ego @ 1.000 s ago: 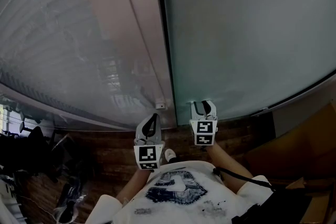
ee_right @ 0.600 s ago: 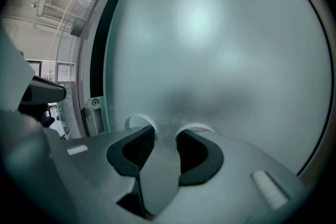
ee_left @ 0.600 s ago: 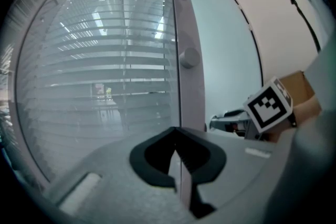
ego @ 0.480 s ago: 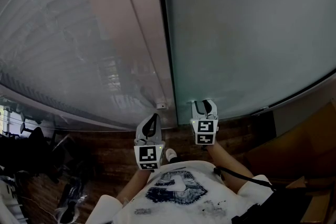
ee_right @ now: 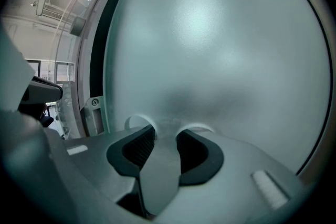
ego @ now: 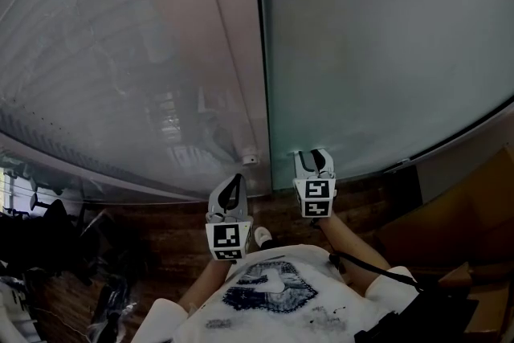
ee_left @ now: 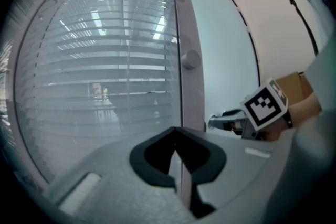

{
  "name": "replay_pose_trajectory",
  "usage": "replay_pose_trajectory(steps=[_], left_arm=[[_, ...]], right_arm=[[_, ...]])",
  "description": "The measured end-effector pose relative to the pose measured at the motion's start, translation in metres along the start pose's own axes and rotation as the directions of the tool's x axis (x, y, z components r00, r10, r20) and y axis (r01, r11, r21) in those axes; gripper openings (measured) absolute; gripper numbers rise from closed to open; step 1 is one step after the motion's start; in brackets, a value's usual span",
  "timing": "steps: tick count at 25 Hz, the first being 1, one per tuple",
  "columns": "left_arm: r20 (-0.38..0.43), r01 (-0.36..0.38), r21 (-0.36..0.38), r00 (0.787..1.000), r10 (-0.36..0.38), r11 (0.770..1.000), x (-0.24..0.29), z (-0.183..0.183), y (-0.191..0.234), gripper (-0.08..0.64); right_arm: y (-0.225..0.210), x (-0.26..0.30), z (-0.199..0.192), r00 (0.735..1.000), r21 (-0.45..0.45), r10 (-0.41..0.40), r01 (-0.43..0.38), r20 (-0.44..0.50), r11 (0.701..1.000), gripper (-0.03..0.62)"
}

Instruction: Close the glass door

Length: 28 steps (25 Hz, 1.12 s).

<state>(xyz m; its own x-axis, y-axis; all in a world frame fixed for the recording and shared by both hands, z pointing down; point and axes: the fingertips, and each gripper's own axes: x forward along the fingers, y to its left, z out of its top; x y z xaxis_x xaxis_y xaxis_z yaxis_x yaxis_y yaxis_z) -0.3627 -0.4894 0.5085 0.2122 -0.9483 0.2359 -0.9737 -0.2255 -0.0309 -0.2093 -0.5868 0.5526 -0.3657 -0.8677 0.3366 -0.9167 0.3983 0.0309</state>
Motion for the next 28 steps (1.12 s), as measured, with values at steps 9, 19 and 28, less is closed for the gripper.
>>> replay_pose_trajectory(steps=[9, 19, 28], left_arm=[[-0.004, 0.057, -0.006, 0.998, -0.057, 0.998, -0.006, -0.016, 0.002, 0.003], [-0.004, 0.098, -0.016, 0.995, -0.098, 0.995, -0.011, -0.023, 0.003, 0.003], [-0.007, 0.088, 0.001, 0.996, -0.088, 0.996, -0.055, -0.018, -0.017, 0.003]], right_arm=[[-0.004, -0.001, -0.005, 1.0, 0.005, -0.008, 0.008, 0.007, 1.0, 0.132], [-0.009, -0.01, -0.012, 0.999, 0.025, -0.052, 0.052, 0.004, 0.998, 0.156], [-0.006, -0.077, -0.026, 0.998, 0.11, -0.05, 0.046, 0.036, 0.993, 0.106]])
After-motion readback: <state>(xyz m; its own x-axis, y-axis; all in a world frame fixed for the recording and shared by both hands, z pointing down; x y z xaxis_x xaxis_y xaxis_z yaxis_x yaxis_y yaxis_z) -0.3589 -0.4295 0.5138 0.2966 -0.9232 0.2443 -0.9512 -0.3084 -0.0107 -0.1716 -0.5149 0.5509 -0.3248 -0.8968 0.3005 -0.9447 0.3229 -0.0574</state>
